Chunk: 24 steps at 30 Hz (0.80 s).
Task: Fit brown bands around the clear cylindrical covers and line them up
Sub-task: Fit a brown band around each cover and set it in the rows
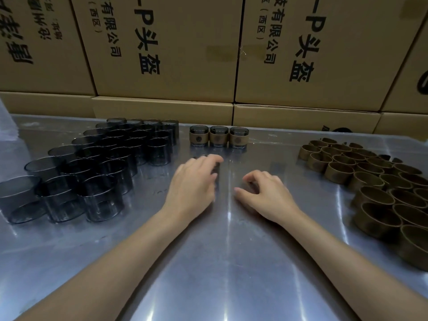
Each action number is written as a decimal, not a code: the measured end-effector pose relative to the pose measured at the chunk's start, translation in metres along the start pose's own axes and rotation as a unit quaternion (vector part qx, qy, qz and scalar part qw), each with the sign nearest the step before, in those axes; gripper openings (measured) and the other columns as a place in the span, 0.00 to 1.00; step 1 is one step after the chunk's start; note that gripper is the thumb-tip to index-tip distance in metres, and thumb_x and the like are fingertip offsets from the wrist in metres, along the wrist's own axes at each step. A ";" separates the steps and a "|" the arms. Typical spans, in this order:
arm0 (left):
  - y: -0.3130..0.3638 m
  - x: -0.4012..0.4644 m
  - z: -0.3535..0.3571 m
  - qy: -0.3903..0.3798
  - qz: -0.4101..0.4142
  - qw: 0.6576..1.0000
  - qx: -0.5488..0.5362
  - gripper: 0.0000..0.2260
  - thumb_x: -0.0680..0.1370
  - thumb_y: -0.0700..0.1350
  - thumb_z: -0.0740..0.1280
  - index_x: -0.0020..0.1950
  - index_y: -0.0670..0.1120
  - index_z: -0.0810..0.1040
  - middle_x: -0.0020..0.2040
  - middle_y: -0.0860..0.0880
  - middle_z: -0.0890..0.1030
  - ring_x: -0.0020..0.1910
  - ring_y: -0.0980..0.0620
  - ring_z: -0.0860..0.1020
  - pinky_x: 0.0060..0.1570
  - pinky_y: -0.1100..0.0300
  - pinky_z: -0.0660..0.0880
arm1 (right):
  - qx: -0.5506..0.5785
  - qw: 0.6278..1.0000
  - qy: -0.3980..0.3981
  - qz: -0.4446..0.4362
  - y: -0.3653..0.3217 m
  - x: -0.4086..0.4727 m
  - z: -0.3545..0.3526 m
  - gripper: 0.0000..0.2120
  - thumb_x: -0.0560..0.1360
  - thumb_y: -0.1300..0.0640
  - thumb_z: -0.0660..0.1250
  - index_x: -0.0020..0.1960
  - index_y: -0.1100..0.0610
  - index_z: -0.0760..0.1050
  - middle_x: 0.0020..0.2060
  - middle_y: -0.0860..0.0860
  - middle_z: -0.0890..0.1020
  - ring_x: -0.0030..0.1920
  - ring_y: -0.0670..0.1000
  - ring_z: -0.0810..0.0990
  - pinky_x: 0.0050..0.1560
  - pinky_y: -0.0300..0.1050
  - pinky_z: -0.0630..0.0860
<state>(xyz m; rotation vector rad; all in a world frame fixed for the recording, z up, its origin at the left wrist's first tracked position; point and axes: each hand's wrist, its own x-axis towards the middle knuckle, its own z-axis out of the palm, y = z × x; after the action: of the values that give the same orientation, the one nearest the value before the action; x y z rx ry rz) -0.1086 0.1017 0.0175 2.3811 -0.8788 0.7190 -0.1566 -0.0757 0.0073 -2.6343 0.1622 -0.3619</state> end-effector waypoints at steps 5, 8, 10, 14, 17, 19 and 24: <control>0.035 -0.009 0.013 -0.004 0.142 0.987 -0.070 0.13 0.77 0.40 0.64 0.62 0.46 0.76 0.54 0.49 0.81 0.50 0.50 0.75 0.47 0.56 0.73 | 0.116 0.993 -0.010 -0.026 0.001 -0.002 0.000 0.23 0.68 0.46 0.66 0.62 0.46 0.68 0.53 0.47 0.80 0.57 0.53 0.77 0.56 0.52 0.74; 0.030 -0.005 0.016 0.003 0.104 0.984 -0.144 0.19 0.78 0.44 0.66 0.69 0.46 0.71 0.68 0.51 0.72 0.66 0.55 0.69 0.64 0.63 0.68 | 0.215 0.975 0.024 -0.048 0.003 -0.003 -0.001 0.23 0.64 0.47 0.68 0.59 0.45 0.71 0.50 0.42 0.81 0.54 0.49 0.80 0.56 0.57 0.76; 0.025 -0.002 0.017 -0.002 0.017 0.974 -0.226 0.29 0.76 0.49 0.70 0.74 0.48 0.64 0.73 0.53 0.64 0.72 0.60 0.61 0.69 0.72 0.57 | 0.251 0.965 0.032 -0.070 0.002 -0.003 -0.001 0.26 0.63 0.47 0.71 0.60 0.45 0.70 0.51 0.42 0.81 0.54 0.48 0.80 0.58 0.57 0.76; 0.024 0.001 0.018 -0.059 -0.094 0.923 -0.369 0.27 0.71 0.50 0.76 0.68 0.54 0.71 0.63 0.58 0.77 0.63 0.64 0.73 0.66 0.60 0.71 | 0.271 0.955 0.051 -0.106 0.006 -0.001 0.000 0.29 0.62 0.53 0.75 0.60 0.41 0.70 0.53 0.38 0.81 0.55 0.43 0.80 0.59 0.50 0.77; 0.028 0.000 0.019 -0.012 -0.108 0.908 -0.404 0.22 0.68 0.47 0.79 0.58 0.51 0.76 0.53 0.57 0.81 0.54 0.62 0.79 0.55 0.64 0.76 | 0.245 0.959 0.064 -0.126 0.001 -0.004 -0.002 0.29 0.62 0.50 0.74 0.60 0.39 0.69 0.51 0.35 0.80 0.53 0.40 0.80 0.55 0.42 0.77; 0.034 0.000 0.018 0.020 -0.127 0.898 -0.422 0.20 0.66 0.46 0.80 0.53 0.50 0.75 0.47 0.57 0.81 0.48 0.64 0.80 0.46 0.70 0.74 | 0.218 0.964 0.069 -0.134 -0.005 -0.008 -0.003 0.29 0.61 0.46 0.73 0.59 0.38 0.67 0.51 0.35 0.80 0.52 0.40 0.80 0.52 0.44 0.78; 0.048 0.001 0.018 0.073 -0.214 0.873 -0.432 0.19 0.66 0.50 0.79 0.48 0.46 0.74 0.44 0.51 0.82 0.45 0.57 0.81 0.45 0.63 0.77 | 0.141 0.978 0.073 -0.138 -0.014 -0.014 -0.002 0.28 0.58 0.35 0.68 0.56 0.36 0.63 0.47 0.34 0.79 0.47 0.41 0.80 0.44 0.47 0.78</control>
<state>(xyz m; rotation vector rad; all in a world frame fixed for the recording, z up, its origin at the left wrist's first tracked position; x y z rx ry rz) -0.1361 0.0584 0.0170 1.5868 -0.4280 0.2274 -0.1702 -0.0617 0.0128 -2.3487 -0.1977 -0.6243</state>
